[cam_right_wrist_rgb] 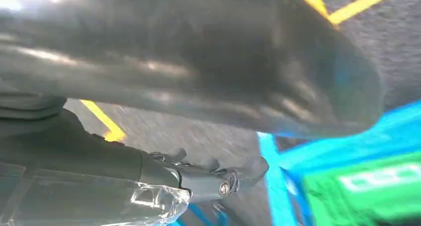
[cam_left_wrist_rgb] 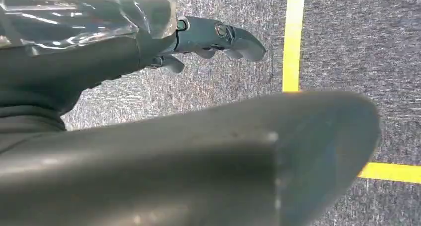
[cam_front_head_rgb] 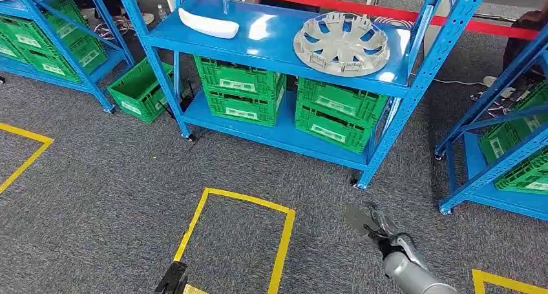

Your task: Take the parts from the cabinet and place them on the table.

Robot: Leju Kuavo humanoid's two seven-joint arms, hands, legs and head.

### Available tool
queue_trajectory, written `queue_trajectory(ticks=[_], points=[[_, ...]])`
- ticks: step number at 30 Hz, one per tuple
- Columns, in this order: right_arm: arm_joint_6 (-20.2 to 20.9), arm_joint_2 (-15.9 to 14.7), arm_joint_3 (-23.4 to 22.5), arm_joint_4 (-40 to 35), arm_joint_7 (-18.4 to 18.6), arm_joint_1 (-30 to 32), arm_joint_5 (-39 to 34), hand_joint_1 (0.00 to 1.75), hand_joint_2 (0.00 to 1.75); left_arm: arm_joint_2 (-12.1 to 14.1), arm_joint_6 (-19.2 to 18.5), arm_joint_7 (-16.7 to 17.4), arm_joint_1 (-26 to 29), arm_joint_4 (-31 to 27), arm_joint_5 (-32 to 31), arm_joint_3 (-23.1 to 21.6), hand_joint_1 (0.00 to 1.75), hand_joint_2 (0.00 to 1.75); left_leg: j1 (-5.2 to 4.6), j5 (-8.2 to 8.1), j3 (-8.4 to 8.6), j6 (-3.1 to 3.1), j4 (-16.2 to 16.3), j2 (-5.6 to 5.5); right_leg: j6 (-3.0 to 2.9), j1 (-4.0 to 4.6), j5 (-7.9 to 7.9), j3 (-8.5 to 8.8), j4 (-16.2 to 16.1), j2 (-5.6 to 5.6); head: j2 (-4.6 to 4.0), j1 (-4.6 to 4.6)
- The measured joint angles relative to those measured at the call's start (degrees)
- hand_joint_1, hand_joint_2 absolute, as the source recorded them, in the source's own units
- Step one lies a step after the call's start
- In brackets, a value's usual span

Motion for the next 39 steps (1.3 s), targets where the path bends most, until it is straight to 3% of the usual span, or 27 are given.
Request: queue_trajectory(ticks=[9,16,21,22,29,39], points=[[3.36,1.86,-6.58,-0.79,-3.06,-7.21,16.41,0.00,0.00,0.28,0.83,0.09,1.26,1.46,2.06,-0.33,0.00,0.00,-0.01,0.02,0.03,-0.01,0.01,0.00,0.00,0.00,0.00,0.00,0.02,0.00,0.00,0.00],[5.97,2.62,-7.69,-0.81,-5.29,-13.76,25.33,0.00,0.00,0.61,1.33,-0.81,2.00,1.94,4.15,-0.20,0.00,0.00,0.01,0.03,0.06,-0.02,0.01,-0.09,0.00,0.00,0.00,0.10,0.01,-0.09,0.00,0.04],[8.48,4.74,-7.41,-0.79,-5.84,-19.83,31.19,0.00,0.00,0.87,1.44,-1.66,2.65,2.27,5.42,0.33,0.00,0.00,0.00,0.08,0.06,-0.03,0.02,0.01,0.01,-0.01,0.01,0.01,0.04,0.00,0.00,0.00],[9.29,5.25,-7.19,-0.79,-5.99,-21.30,32.76,0.00,1.75,0.94,1.49,-1.92,2.71,2.32,5.60,0.37,0.00,0.00,0.01,0.08,0.08,-0.03,0.01,0.01,0.01,0.00,0.01,0.02,0.04,0.00,0.00,0.02],[12.76,9.09,-5.37,-0.74,-5.01,-27.26,44.18,0.00,1.75,2.21,2.47,-3.89,2.79,2.42,7.21,0.74,0.00,0.00,0.03,0.12,0.11,-0.09,0.02,-0.02,0.00,0.03,0.01,0.01,0.05,0.00,0.00,0.00],[12.78,10.16,-4.41,-0.50,-4.46,-28.73,45.63,0.00,1.75,2.64,2.58,-4.09,2.82,2.43,7.34,0.74,0.00,0.00,-0.04,0.12,0.09,-0.09,0.03,0.00,0.01,-0.01,0.01,0.02,0.05,0.00,0.00,0.00]])
